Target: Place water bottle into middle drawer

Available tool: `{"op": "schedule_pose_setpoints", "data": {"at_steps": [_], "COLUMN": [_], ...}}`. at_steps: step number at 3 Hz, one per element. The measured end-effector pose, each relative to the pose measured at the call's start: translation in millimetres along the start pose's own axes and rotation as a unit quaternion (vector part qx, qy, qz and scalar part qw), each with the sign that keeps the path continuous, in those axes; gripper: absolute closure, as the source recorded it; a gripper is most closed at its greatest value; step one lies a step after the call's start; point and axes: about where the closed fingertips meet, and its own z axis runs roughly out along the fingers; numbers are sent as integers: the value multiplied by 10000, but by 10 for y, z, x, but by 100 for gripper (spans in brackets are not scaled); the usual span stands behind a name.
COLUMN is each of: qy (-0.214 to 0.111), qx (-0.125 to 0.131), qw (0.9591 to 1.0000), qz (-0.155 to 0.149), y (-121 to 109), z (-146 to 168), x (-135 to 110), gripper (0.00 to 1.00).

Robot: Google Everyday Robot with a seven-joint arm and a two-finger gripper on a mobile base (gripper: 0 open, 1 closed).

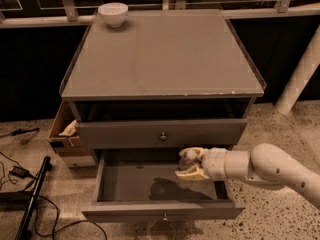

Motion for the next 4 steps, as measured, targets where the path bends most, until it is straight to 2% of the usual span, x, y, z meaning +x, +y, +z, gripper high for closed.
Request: {"op": "schedule_pose_setpoints", "data": {"at_steps": [2, 4], "qy": [-145, -145], "qx": [286, 190], "qw": [9993, 9997], "qz": [-217, -99], "y": [49, 45], "z": [68, 310], "x": [291, 605], "gripper": [100, 100]}}
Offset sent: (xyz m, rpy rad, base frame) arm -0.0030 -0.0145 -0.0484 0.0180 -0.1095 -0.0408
